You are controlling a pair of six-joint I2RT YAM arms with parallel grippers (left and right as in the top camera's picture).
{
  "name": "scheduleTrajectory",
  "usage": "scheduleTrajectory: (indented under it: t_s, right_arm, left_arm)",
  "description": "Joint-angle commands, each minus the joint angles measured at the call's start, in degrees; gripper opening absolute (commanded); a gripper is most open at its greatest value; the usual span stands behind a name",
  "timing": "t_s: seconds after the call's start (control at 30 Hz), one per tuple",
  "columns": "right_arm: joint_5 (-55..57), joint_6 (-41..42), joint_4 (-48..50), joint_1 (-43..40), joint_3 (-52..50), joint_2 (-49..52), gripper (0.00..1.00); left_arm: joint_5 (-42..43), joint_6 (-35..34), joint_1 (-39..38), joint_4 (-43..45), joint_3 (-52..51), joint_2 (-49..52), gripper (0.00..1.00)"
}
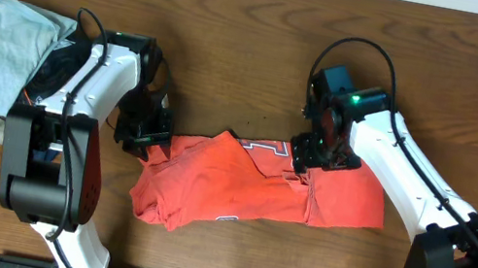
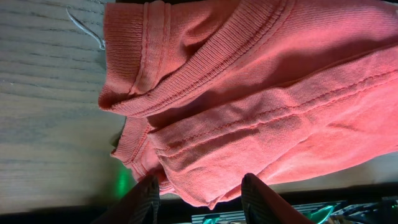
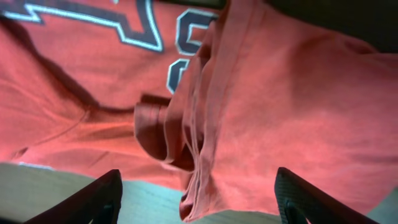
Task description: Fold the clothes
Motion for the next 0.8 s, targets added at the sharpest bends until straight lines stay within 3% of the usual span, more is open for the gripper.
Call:
scheduleTrajectory:
  t_s: [0.0,0.17,0.33,0.47,0.77]
  right_arm:
    - [1.97,3.26,0.09,0.5,0.02,-0.87,0.73]
    - [1.92,3.61,-0.22,0.55,0.0,-0.87,0.7]
    - [4.07,3.41,-2.84,0.39,0.0,-0.87,0.71]
    - [6.1,3.41,-4.52,-0.15,0.0,-0.87,0.73]
    - [6.05,3.41,-5.05,-0.39,0.0,-0.87,0.75]
  left_arm:
    - [0.52,0.35,0.39,-0.33,0.0,0.15,0.45]
    - [0.52,0.35,0.39,-0.37,0.0,0.15,0.45]
    - [0.5,0.39,0.39,-1.62,-0.02,0.15,0.64]
    - [0.52,0.39,0.39,-1.81,-1.05,0.15,0.72]
    - [0.74,1.92,0.39,6.14,-11.32,0.17,0.73]
